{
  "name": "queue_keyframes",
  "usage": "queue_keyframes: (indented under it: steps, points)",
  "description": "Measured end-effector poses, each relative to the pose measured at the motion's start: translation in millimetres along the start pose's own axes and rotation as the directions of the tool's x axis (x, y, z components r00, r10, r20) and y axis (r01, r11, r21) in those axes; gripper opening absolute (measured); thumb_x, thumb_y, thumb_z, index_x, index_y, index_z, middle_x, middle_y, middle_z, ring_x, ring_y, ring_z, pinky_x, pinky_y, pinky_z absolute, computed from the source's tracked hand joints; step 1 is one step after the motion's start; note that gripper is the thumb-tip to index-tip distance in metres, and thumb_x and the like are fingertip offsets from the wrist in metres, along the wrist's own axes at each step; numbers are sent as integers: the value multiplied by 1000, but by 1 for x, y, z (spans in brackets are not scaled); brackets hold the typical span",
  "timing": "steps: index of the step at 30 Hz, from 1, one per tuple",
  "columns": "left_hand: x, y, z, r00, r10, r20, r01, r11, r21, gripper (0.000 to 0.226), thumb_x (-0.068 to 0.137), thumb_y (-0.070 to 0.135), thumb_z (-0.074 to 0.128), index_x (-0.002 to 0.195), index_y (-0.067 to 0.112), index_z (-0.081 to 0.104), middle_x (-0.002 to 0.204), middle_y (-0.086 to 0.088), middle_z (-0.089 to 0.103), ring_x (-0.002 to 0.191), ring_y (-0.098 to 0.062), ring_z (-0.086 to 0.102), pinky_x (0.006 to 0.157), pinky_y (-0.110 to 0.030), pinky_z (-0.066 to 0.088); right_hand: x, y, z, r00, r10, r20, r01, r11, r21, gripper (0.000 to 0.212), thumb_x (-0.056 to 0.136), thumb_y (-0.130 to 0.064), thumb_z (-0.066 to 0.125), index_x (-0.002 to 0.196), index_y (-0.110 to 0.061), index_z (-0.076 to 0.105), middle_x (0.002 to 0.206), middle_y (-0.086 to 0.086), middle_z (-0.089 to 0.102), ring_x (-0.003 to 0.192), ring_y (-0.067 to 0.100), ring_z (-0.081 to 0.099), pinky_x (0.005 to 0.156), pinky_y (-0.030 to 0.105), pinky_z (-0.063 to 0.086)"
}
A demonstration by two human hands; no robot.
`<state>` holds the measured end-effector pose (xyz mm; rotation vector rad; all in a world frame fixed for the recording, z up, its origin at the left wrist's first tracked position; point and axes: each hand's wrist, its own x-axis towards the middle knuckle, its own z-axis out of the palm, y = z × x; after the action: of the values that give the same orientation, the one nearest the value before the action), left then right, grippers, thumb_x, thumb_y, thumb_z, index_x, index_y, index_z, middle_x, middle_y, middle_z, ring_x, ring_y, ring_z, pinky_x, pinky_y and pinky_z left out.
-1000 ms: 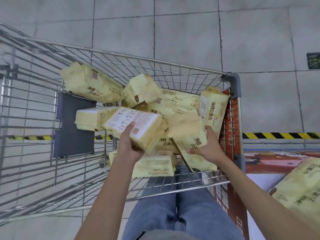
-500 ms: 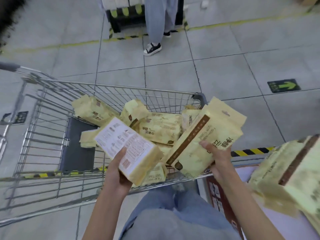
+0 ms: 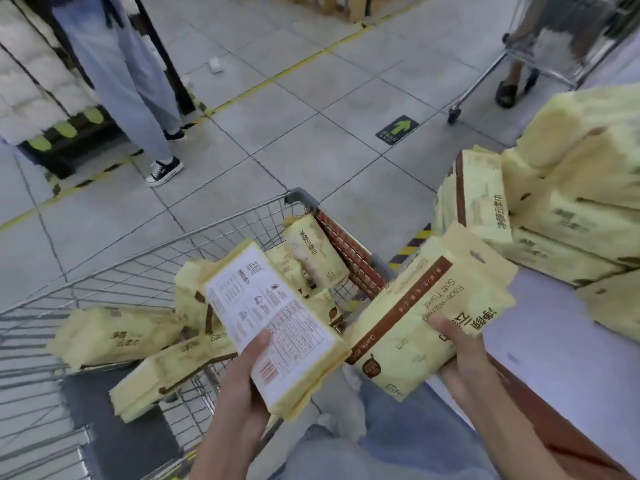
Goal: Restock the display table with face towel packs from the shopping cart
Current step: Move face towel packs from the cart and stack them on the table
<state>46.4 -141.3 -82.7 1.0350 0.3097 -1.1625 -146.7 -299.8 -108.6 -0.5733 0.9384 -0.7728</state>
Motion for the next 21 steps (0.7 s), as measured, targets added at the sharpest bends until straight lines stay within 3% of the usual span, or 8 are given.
queue_keyframes:
  steps: [2,3,6,8,11,14,18,21]
  points:
    - [0,-3,0,996,-69,48,66,995,72,66,45,22,89,106,16,62,94,-11,75,77,-27,73,61,-48,59,-32,10,-18,995,-3,-98,13,995,96,41,66,-3,62,105,-16,60,92,-2,75,80,15,72,57,33,58]
    - [0,-7,2,992,-109,67,100,988,120,66,45,22,89,105,16,62,94,-11,75,77,-27,73,60,-48,59,-48,14,-28,990,-11,-144,29,992,126,38,67,-2,57,102,-17,61,90,-3,75,76,13,72,54,31,57]
    - [2,-22,13,964,-229,139,194,955,224,31,73,18,62,103,17,61,90,-10,75,74,-25,73,56,-44,59,-87,21,-57,955,-83,-286,135,977,165,38,66,-2,56,100,-18,61,89,-2,75,77,15,71,56,32,58]
    - [7,-36,23,942,-291,169,235,928,291,31,73,17,59,104,17,61,91,-10,75,74,-24,73,56,-44,59,-109,25,-75,916,-116,-383,195,965,174,43,64,-1,63,103,-19,61,94,-1,75,83,16,71,60,34,59]
    - [6,-59,44,893,-389,226,275,870,409,50,60,22,76,108,17,61,95,-11,75,78,-25,73,57,-42,59,-138,30,-99,863,-142,-485,270,941,204,51,62,1,69,108,-19,60,98,-1,74,86,16,71,63,35,60]
    - [4,-83,64,847,-476,236,311,804,507,75,44,27,91,112,17,61,103,-12,73,86,-27,72,64,-44,60,-158,35,-117,809,-148,-568,340,907,247,41,67,-5,58,106,-18,60,93,-1,75,81,15,72,62,35,60]
    - [-2,-117,92,803,-537,257,319,752,577,34,73,20,61,107,17,60,92,-9,75,76,-23,73,58,-40,60,-173,36,-148,755,-134,-641,387,882,271,46,64,-3,64,108,-15,59,96,3,74,83,19,71,60,35,59]
    - [-2,-143,110,777,-571,267,326,727,605,47,63,21,79,106,16,61,97,-10,74,80,-25,73,62,-42,60,-173,31,-174,738,-123,-663,405,867,289,53,60,0,67,110,-14,59,99,4,73,87,20,71,62,36,59]
